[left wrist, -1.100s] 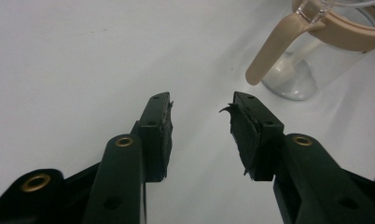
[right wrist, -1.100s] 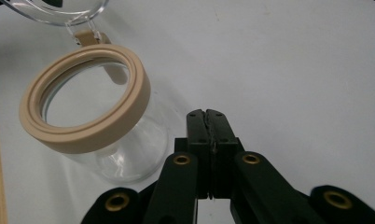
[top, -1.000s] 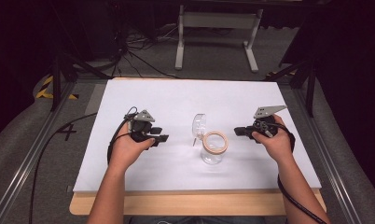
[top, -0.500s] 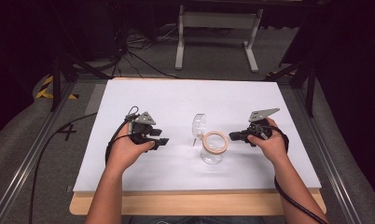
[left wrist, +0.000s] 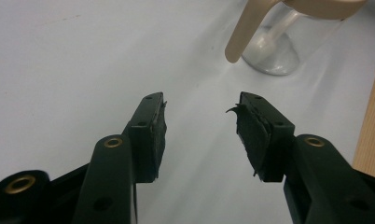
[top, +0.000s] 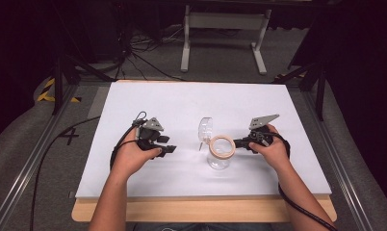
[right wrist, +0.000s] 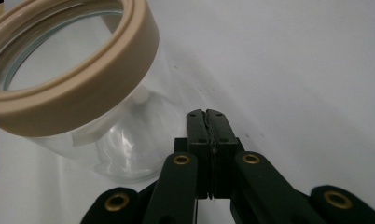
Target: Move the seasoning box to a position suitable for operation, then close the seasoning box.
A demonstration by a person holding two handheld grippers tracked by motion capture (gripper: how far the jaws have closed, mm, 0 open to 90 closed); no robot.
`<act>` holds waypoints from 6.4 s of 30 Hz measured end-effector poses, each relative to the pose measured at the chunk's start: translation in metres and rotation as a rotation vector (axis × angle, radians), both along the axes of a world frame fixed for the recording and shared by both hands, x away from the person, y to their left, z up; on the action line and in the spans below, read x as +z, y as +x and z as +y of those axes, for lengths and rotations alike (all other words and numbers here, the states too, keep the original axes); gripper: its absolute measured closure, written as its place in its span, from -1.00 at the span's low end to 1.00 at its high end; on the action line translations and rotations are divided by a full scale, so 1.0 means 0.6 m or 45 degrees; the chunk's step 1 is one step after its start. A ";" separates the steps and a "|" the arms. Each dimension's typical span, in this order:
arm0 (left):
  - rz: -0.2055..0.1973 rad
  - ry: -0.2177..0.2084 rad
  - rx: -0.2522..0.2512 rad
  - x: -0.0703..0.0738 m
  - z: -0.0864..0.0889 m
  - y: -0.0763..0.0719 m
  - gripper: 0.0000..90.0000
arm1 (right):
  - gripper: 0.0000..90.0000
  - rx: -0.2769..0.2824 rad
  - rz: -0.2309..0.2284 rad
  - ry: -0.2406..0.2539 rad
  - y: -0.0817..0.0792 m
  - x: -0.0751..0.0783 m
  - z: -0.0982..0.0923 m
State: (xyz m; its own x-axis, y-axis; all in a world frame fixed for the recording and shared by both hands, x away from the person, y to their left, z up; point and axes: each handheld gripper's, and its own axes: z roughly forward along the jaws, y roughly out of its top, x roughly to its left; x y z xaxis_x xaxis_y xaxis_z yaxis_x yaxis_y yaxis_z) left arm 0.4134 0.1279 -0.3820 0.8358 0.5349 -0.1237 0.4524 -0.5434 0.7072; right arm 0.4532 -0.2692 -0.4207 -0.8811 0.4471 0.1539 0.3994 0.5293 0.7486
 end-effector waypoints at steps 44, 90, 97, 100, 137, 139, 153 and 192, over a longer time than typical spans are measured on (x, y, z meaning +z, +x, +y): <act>0.043 -0.099 -0.028 0.014 -0.020 0.026 0.38 | 1.00 0.263 0.044 -0.161 -0.075 0.011 0.056; -0.137 -0.338 -0.030 0.041 -0.087 0.040 0.97 | 1.00 0.038 -0.023 0.136 -0.136 0.094 0.096; -0.165 -0.302 -0.058 0.049 -0.094 0.032 0.95 | 1.00 0.046 -0.059 0.154 -0.138 0.098 0.101; -0.179 -0.298 -0.069 0.054 -0.096 0.027 0.95 | 1.00 0.042 -0.054 0.173 -0.139 0.098 0.101; -0.139 -0.166 -0.113 0.096 -0.066 -0.005 0.86 | 1.00 0.086 -0.027 0.129 -0.153 0.115 0.094; -0.136 -0.167 -0.096 0.097 -0.062 -0.005 0.85 | 1.00 0.095 -0.010 0.108 -0.153 0.114 0.095; -0.084 -0.117 -0.073 0.094 -0.045 -0.004 0.80 | 1.00 0.119 0.047 0.005 -0.158 0.109 0.096; -0.072 -0.091 0.093 0.078 0.011 -0.008 0.30 | 0.21 -0.207 -0.138 0.157 -0.114 0.160 -0.016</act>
State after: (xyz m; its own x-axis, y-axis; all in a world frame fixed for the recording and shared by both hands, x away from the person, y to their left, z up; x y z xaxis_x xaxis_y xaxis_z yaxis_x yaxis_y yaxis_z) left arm 0.4083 0.1345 -0.3353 0.8017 0.5860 -0.1173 0.4469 -0.4576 0.7687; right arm 0.3846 -0.2788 -0.3248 -0.8132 0.5685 0.1249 0.3860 0.3662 0.8467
